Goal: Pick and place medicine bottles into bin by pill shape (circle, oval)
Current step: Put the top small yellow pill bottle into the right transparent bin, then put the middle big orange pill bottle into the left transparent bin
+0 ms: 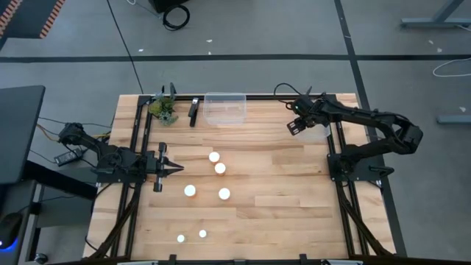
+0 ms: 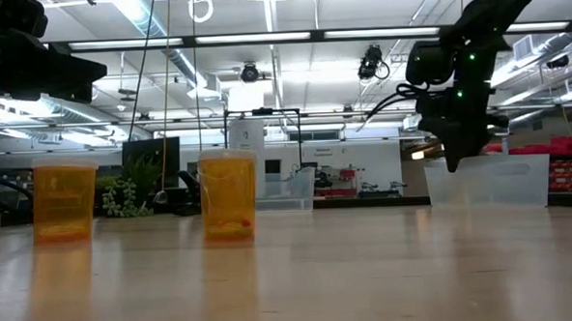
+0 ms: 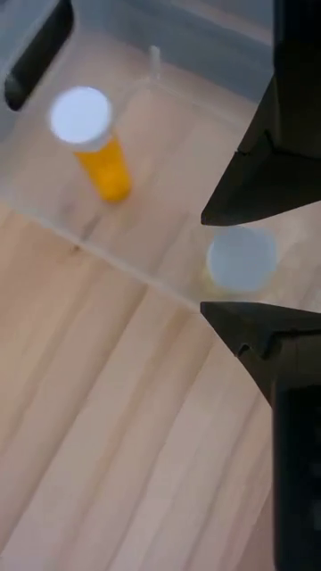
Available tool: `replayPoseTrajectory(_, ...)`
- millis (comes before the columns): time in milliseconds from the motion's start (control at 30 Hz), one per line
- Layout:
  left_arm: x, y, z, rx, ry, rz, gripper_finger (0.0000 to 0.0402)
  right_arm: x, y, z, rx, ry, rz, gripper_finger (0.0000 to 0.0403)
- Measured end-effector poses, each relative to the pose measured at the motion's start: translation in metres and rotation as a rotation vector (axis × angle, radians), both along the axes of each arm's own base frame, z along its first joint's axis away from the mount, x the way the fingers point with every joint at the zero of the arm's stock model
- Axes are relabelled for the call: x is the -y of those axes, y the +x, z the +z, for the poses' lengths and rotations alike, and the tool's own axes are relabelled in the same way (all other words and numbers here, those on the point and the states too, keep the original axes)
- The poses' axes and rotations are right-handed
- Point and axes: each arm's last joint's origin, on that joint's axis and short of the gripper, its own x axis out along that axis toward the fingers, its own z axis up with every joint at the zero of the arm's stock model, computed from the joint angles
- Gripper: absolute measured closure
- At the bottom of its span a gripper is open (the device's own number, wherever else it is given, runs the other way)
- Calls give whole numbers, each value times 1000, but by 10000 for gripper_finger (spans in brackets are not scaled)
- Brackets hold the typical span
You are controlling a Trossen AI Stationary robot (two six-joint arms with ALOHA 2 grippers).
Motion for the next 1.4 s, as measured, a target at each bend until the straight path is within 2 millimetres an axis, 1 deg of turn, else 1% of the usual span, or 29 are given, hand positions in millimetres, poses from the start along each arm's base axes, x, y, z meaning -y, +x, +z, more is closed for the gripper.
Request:
replayPoseTrajectory(233,0,0,0,0,0,0,375,4,6,17,24,-23,8,247)
replayPoseTrajectory(333,0,0,0,0,0,0,371,2,11,23,36,-33,30,247)
replayPoseTrajectory(433,0,0,0,0,0,0,366,-5,19,26,53,-42,73,247)
replayPoseTrajectory(667,0,0,0,0,0,0,373,-34,42,28,124,-51,177,247)
replayPoseTrajectory(900,0,0,0,0,0,0,372,-70,65,27,199,-45,301,248)
replayPoseTrajectory(1167,0,0,0,0,0,0,368,-112,103,8,282,-22,464,248)
replayPoseTrajectory(1300,0,0,0,0,0,0,374,-127,117,-4,288,6,515,248)
replayPoseTrajectory(1400,0,0,0,0,0,0,376,-138,129,-5,278,15,547,248)
